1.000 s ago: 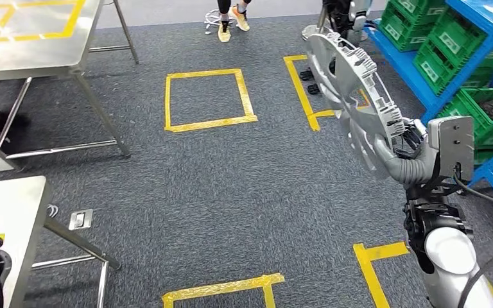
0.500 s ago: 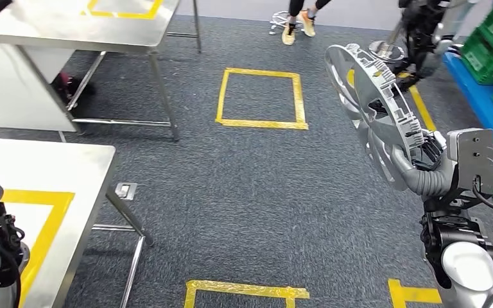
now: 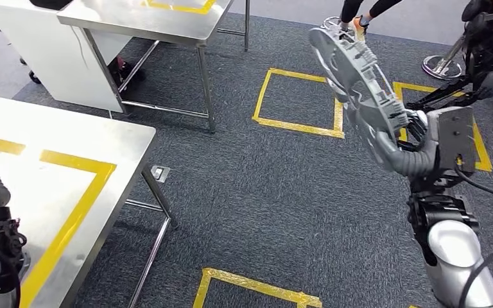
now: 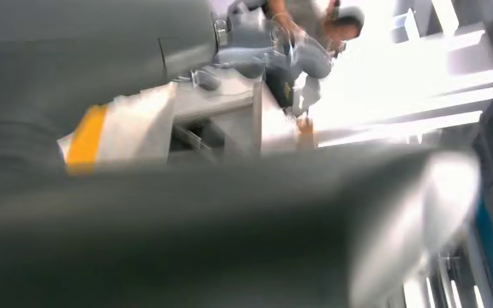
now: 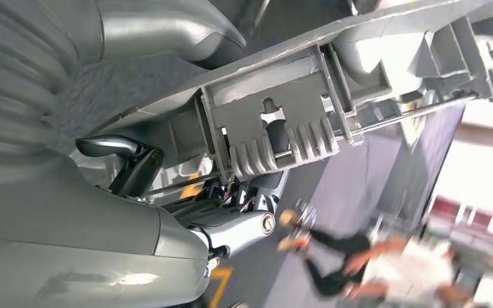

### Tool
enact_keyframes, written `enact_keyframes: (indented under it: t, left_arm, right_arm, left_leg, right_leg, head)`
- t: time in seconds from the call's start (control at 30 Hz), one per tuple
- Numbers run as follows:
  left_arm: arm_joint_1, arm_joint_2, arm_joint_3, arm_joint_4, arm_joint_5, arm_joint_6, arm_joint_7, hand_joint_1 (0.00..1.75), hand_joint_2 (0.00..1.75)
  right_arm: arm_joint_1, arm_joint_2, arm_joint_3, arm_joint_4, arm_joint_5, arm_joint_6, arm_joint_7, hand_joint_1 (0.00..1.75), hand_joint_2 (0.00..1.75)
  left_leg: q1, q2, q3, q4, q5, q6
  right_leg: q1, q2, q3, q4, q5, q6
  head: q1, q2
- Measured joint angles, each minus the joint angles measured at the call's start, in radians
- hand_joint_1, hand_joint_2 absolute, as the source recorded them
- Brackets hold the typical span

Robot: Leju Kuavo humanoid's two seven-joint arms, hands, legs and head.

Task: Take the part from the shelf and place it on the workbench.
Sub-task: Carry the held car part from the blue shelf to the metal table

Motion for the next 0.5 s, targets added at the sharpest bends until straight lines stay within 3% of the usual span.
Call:
enact_keyframes:
  t: [0.07,0.1,0.17,0.2,0.27,0.3,0.37,0.4,0.43,0.5]
  left_arm:
    - [-0.006,0.000,-0.004,-0.002,0.011,0.003,0.009,0.00,0.00]
    - [-0.008,0.000,-0.006,-0.003,0.014,0.006,0.011,0.00,0.00]
    - [-0.011,0.000,-0.008,-0.004,0.020,0.010,0.016,0.00,0.00]
    - [-0.012,0.000,-0.009,-0.004,0.021,0.011,0.018,0.00,0.00]
    - [-0.019,-0.001,-0.012,-0.003,0.023,0.011,0.019,0.00,0.00]
    - [-0.025,-0.001,-0.014,-0.003,0.024,0.009,0.019,0.00,0.00]
    - [-0.034,-0.003,-0.019,0.000,0.025,0.006,0.020,0.00,0.00]
    - [-0.037,-0.003,-0.021,0.002,0.025,0.004,0.021,0.00,0.00]
    - [-0.040,-0.003,-0.024,0.004,0.025,0.003,0.023,0.00,0.00]
    - [-0.047,-0.004,-0.028,0.005,0.023,-0.001,0.028,0.00,0.00]
  right_arm:
    - [-0.028,0.018,0.021,0.019,0.020,0.009,0.004,1.75,1.75]
    - [-0.040,0.026,0.031,0.030,0.029,0.012,0.007,1.75,1.75]
    - [-0.065,0.044,0.051,0.053,0.052,0.016,0.017,1.75,1.75]
    - [-0.078,0.053,0.061,0.065,0.065,0.017,0.024,1.75,1.75]
    - [-0.105,0.072,0.079,0.093,0.093,0.017,0.036,1.75,1.75]
    - [-0.119,0.081,0.089,0.111,0.106,0.017,0.040,1.75,1.75]
    - [-0.147,0.103,0.112,0.154,0.139,0.021,0.049,1.75,1.75]
    - [-0.159,0.115,0.124,0.178,0.159,0.025,0.055,1.75,1.75]
    - [-0.172,0.127,0.136,0.202,0.182,0.032,0.064,1.75,1.75]
    - [-0.202,0.149,0.160,0.252,0.227,0.046,0.085,1.75,1.75]
  left_leg:
    - [-0.002,0.029,0.052,-0.081,0.015,0.007]
    - [-0.005,0.028,0.056,-0.088,0.014,0.014]
    - [-0.006,-0.001,0.052,-0.084,0.022,0.028]
    - [-0.005,-0.015,0.049,-0.084,0.024,0.033]
    - [-0.001,-0.042,0.046,-0.085,0.030,0.042]
    - [-0.002,-0.055,0.044,-0.086,0.032,0.046]
    - [-0.005,-0.085,0.039,-0.086,0.037,0.050]
    - [-0.008,-0.100,0.037,-0.086,0.039,0.051]
    - [-0.010,-0.115,0.036,-0.086,0.041,0.051]
    - [-0.012,-0.145,0.035,-0.087,0.047,0.051]
  right_leg:
    - [0.003,-0.020,-0.007,0.019,-0.010,0.014]
    - [0.005,-0.031,-0.008,0.025,-0.013,0.021]
    - [0.003,-0.053,-0.008,0.031,-0.017,0.030]
    - [0.000,-0.047,-0.012,0.038,-0.025,0.035]
    - [-0.007,0.006,-0.042,0.099,-0.064,0.045]
    - [-0.009,0.041,-0.071,0.162,-0.094,0.047]
    - [-0.009,0.074,-0.135,0.296,-0.141,0.043]
    - [-0.007,0.078,-0.153,0.330,-0.144,0.039]
    - [-0.005,0.081,-0.153,0.323,-0.127,0.032]
    - [0.002,0.105,-0.101,0.202,-0.060,0.013]
  head:
    - [-0.006,0.000]
    - [-0.006,0.000]
    - [-0.001,0.000]
    - [0.001,0.000]
    - [0.007,0.000]
    - [0.012,0.000]
    - [0.022,0.000]
    - [0.026,0.000]
    - [0.028,0.000]
    - [0.030,0.000]
